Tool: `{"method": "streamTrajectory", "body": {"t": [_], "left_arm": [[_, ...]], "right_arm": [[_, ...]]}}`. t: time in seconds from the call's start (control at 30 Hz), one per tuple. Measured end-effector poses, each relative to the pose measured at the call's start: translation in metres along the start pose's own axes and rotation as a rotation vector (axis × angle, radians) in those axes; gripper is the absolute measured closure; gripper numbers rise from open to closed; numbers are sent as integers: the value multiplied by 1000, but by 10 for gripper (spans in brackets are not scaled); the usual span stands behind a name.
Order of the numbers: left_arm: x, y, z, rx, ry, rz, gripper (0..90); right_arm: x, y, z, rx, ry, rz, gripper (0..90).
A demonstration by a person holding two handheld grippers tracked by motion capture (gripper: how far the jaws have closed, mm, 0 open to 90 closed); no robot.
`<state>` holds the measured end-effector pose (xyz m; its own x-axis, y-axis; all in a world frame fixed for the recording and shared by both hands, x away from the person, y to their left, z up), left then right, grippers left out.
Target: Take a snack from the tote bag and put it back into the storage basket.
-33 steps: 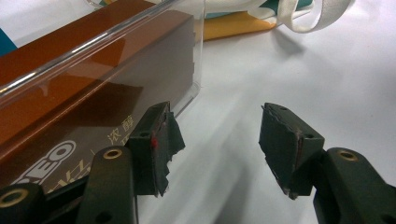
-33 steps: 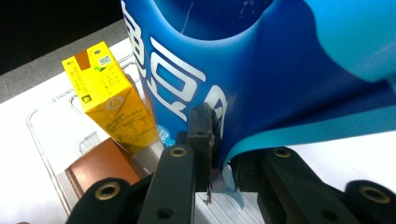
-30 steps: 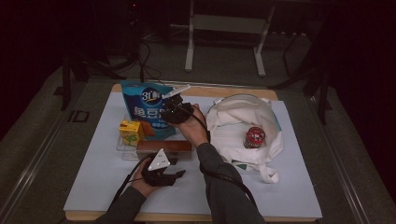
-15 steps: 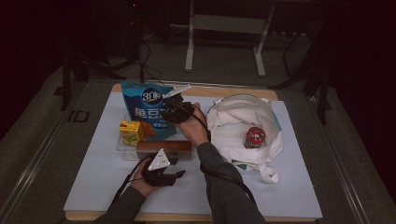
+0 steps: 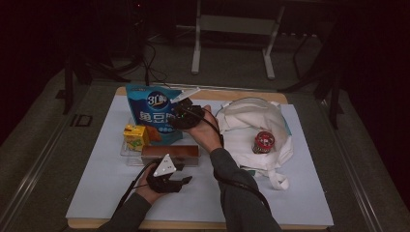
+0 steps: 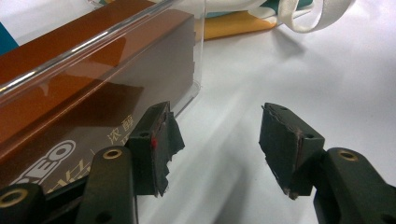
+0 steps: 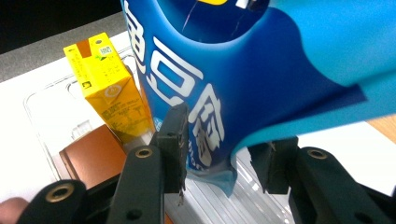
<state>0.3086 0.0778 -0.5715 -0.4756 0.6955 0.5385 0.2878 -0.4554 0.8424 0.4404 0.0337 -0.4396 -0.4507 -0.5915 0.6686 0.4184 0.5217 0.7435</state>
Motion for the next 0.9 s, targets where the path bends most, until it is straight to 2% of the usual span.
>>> {"method": "streamTrajectory", "body": {"t": [0.37,0.53,0.9], "left_arm": [[0,0,0,3,-1,0,440],[0,0,0,3,-1,1,439],[0,0,0,5,-2,0,439]], "right_arm": [[17,-5,-7,17,-9,1,576],[25,-6,-11,6,7,6,588],[39,-12,-24,-8,-40,14,520]]}}
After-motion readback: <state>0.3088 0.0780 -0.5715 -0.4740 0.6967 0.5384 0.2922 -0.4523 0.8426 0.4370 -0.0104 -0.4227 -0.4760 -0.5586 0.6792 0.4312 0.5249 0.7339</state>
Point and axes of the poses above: each handheld gripper's, and its own axes: x roughly backward along the jaws, y roughly out of its top, z roughly to its left, the point moved 6 cm from there along -x, roughly forward along the jaws, and after that the axes turned 3 degrees about -x, right-handed, at the moved point
